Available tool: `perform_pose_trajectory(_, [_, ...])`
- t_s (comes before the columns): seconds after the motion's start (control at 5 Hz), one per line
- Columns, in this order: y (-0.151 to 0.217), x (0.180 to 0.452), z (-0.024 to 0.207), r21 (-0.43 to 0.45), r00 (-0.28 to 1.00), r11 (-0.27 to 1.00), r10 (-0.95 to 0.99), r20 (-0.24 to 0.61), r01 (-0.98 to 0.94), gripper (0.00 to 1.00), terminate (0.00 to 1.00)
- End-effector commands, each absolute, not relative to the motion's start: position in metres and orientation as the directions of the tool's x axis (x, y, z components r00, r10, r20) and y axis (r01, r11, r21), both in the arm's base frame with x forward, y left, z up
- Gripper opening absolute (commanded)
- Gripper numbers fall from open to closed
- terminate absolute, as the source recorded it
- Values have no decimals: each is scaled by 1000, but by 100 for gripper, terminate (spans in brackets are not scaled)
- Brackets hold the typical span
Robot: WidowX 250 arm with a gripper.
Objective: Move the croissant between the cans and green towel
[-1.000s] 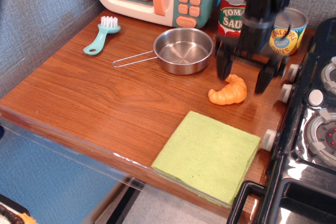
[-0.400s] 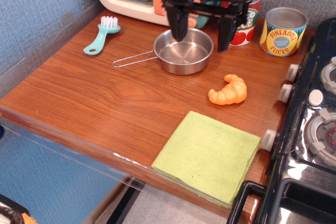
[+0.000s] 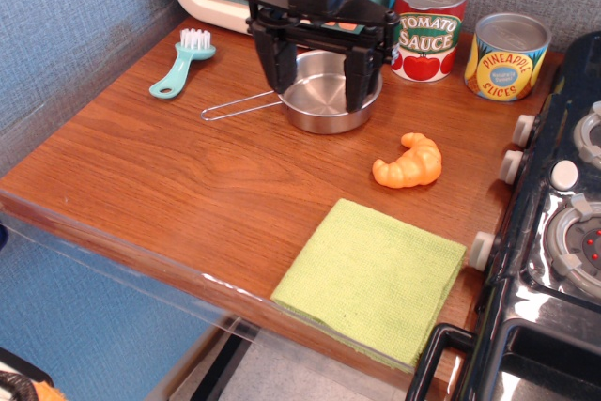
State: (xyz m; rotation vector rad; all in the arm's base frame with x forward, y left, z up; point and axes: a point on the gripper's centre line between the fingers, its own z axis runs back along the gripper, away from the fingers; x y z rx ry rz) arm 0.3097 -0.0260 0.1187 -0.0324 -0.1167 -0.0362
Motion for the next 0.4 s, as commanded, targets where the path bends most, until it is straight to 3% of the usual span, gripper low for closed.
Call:
perform_pose_trajectory(0.0, [-8,298,136,42,987,999,-41,154,35,100,0])
perform_pose_trajectory(0.2, [-8,298,136,42,987,999,-41,154,35,100,100])
